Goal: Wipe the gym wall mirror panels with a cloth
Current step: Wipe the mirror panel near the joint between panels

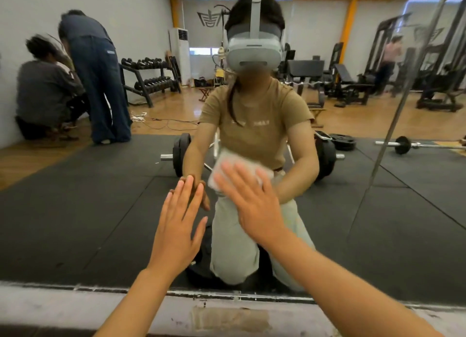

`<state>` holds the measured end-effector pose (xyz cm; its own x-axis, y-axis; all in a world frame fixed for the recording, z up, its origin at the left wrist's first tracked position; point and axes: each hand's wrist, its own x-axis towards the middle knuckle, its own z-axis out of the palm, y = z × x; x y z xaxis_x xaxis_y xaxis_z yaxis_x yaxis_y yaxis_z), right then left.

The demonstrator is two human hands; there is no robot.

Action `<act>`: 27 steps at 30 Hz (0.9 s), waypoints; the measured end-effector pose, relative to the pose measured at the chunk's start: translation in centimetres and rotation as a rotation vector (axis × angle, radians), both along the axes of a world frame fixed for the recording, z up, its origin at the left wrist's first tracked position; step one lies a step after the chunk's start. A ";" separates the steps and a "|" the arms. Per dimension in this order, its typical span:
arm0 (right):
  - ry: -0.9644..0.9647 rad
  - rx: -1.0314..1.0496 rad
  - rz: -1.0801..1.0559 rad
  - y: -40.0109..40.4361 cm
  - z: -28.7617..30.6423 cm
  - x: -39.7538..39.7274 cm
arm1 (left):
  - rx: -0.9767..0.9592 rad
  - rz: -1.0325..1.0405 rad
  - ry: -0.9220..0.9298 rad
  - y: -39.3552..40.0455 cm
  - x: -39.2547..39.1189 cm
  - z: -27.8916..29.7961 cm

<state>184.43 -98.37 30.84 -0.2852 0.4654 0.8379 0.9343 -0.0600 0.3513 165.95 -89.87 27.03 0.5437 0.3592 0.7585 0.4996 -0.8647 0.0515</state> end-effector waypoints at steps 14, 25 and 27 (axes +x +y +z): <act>-0.127 -0.212 -0.126 -4.2 -12.6 3.0 | -0.033 0.020 -0.064 0.0 1.0 -0.5; 0.295 -0.108 -0.185 -2.7 -20.8 -0.7 | -0.012 0.030 -0.228 0.2 3.6 -2.0; 0.083 -0.392 -0.208 -3.9 -26.0 -0.7 | 0.008 0.034 -0.226 0.6 3.6 -2.1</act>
<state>183.73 -102.27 4.88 -0.0914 0.7922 0.6034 0.9426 -0.1266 0.3090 169.58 -89.30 24.91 0.3473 0.3679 0.8626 0.5053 -0.8483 0.1583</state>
